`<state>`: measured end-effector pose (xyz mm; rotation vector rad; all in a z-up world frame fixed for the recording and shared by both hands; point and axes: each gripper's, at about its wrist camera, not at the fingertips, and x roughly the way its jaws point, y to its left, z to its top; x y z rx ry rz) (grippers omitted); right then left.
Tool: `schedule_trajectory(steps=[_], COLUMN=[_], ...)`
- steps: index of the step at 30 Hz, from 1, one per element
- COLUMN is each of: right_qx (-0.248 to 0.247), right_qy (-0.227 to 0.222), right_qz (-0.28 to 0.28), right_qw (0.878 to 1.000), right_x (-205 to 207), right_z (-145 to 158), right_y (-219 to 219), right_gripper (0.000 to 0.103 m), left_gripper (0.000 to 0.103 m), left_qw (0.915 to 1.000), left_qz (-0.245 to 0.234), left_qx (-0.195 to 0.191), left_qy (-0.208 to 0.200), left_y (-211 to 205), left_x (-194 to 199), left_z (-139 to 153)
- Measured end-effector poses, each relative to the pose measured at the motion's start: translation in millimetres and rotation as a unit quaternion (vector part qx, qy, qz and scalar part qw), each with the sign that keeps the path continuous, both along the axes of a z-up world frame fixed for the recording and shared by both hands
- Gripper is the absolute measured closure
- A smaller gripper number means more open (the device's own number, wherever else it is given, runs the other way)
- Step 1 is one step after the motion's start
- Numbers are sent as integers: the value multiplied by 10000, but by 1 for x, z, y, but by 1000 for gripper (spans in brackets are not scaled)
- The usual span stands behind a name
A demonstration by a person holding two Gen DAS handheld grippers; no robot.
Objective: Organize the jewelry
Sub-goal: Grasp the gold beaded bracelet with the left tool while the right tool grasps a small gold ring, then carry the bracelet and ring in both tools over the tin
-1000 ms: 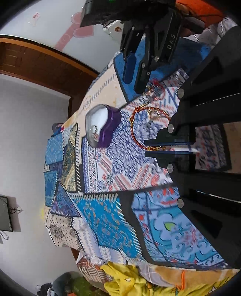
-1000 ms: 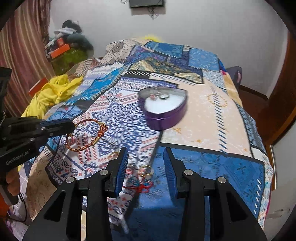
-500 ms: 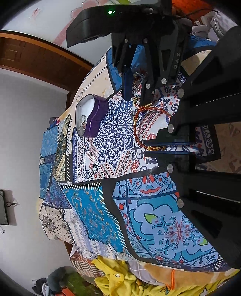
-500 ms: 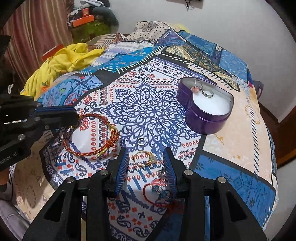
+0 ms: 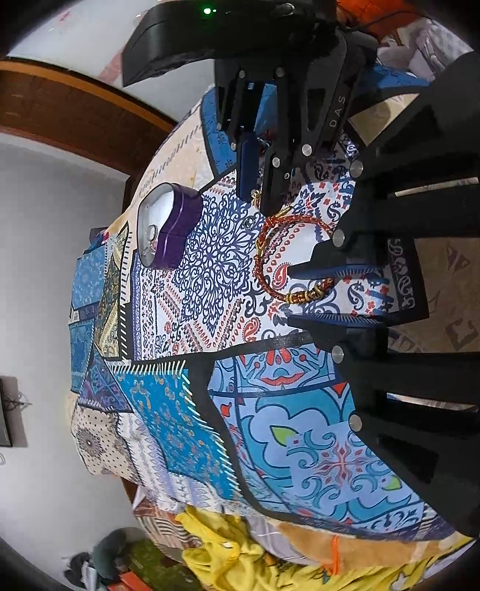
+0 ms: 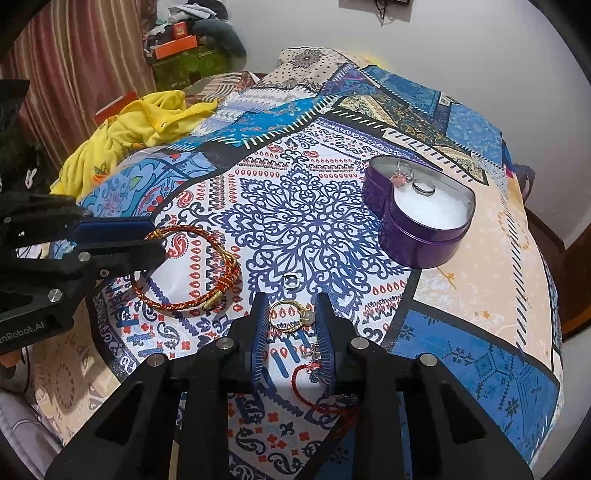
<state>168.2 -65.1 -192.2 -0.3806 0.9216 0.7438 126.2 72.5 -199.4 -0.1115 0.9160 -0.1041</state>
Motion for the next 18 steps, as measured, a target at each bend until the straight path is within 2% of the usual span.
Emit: schedule_trajectory(steps=[2, 3, 5, 6, 18], right_qx=[64, 140, 179, 187, 446], right_qy=[44, 90, 99, 77, -196], right_qz=[-70, -145, -227, -271, -562], right_qw=[9999, 9998, 9995, 9994, 9972], right_x=[2, 4, 6, 6, 10], right_z=[2, 3, 4, 5, 26], right_y=[-3, -6, -9, -11, -27], right_gripper=[95, 95, 95, 95, 95], left_gripper=[85, 86, 96, 97, 98], left_qw=[10000, 10000, 10000, 10000, 9996], left_qz=[39, 51, 45, 45, 56], left_qx=[-44, -31, -5, 30, -15], left_qy=[4, -13, -26, -34, -265], left_y=[0, 0, -1, -2, -5], left_x=[0, 0, 0, 0, 7], left_z=[-1, -1, -1, -1, 16])
